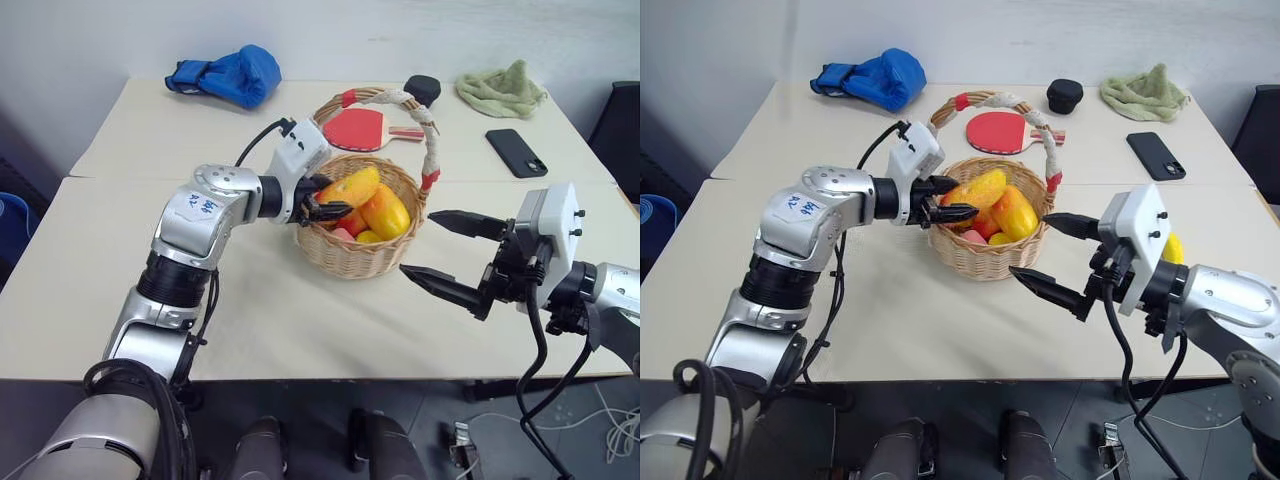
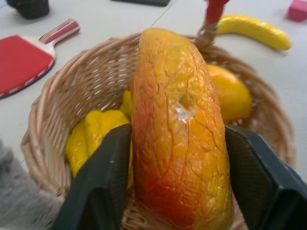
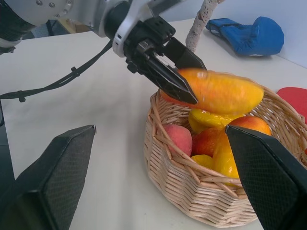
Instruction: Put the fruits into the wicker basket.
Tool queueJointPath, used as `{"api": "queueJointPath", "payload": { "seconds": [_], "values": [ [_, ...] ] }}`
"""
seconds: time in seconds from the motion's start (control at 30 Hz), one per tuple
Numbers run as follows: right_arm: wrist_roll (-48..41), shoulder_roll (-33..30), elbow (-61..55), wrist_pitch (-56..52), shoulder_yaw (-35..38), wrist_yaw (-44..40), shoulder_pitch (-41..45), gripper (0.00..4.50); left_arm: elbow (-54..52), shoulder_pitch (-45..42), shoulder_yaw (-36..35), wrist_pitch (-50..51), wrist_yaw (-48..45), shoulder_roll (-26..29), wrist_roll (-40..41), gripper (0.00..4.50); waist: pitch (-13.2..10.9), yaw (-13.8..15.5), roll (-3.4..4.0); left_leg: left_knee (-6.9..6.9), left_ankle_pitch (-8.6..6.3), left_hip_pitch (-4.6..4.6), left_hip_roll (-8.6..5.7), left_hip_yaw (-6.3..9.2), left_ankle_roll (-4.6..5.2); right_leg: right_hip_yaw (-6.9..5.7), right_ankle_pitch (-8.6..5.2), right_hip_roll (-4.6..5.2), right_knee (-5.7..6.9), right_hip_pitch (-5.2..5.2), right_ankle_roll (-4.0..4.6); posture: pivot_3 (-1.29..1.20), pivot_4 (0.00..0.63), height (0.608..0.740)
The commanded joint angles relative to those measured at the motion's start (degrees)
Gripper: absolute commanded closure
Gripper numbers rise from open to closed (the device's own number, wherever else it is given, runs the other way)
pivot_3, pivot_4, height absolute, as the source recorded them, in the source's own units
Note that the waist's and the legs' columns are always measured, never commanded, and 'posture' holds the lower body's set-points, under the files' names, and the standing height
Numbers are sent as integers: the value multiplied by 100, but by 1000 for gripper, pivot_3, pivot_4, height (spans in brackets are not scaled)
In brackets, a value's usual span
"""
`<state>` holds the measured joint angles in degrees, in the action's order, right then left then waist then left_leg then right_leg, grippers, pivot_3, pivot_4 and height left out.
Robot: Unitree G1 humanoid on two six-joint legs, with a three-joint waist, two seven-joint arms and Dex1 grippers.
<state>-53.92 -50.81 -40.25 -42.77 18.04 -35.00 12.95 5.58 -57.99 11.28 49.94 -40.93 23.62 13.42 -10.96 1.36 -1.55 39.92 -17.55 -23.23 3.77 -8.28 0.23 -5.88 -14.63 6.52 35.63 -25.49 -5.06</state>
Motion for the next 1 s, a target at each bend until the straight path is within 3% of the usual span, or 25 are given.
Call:
{"api": "queueJointPath", "payload": {
  "seconds": [0.03, 0.07, 0.2, 0.4, 0.47, 0.57, 0.77, 1.0],
  "values": [
    [26, -129, -66, 60, 245, 2, 15, 0, -288, -118, -342, 37, -42, 2, 223, 340, 0, -1, 0, 0, 0, 0, 0, 0, 0, 0, 0, 0, 1, 0, 0, 0, 150, 740],
    [39, -137, -33, 41, 355, 54, -58, 0, -385, -93, -540, 167, -139, 10, 456, 29, 0, -2, 0, 0, -1, 0, 0, 0, 1, 0, 0, 1, 1, 0, 0, 0, 150, 740],
    [-30, -32, 13, -131, 883, 448, -434, 0, -831, 141, -1099, 283, -695, 347, 1141, 29, 0, -4, 0, 0, -1, 0, 0, 0, 1, -1, 0, 2, 1, 0, 0, 0, 150, 740],
    [-132, -121, 146, -590, 1752, 919, -1118, 0, -1811, 771, -1674, 142, -2346, 1237, 2509, 29, 1, -12, 1, -3, 1, 6, 3, -3, -4, -2, 0, 1, 6, 0, 1, 0, 150, 740],
    [146, -237, 531, -789, 1945, 1041, -1311, 0, -1963, 874, -1721, 255, -2858, 1542, 2906, 29, 1, 12, 1, -2, 2, 4, 0, -2, -3, 0, -1, 3, 1, 3, 2, 0, 150, 740],
    [352, -271, 1144, -896, 2044, 1156, -1305, 0, -1994, 957, -1555, 162, -2826, 1627, 2916, 29, 1, 18, 2, 2, -1, 4, -5, -2, 2, 2, -2, 5, -7, 10, 3, 0, 150, 740],
    [1734, -308, 3197, -633, 1226, 1787, -430, 0, -2030, 910, -1306, 136, -2373, 1293, 2871, 29, 2, -25, 3, 2, 2, 7, -8, -7, 9, 10, -1, 5, -5, 10, 1, 0, 150, 740],
    [2444, 207, 4613, 93, 462, 1497, 255, 0, -2186, 898, -1390, 257, -2070, 1126, 3138, 29, 3, -145, 7, -19, 13, 12, -3, -6, -10, 9, -1, -2, -1, 3, 1, 0, 150, 740]
  ]
}}
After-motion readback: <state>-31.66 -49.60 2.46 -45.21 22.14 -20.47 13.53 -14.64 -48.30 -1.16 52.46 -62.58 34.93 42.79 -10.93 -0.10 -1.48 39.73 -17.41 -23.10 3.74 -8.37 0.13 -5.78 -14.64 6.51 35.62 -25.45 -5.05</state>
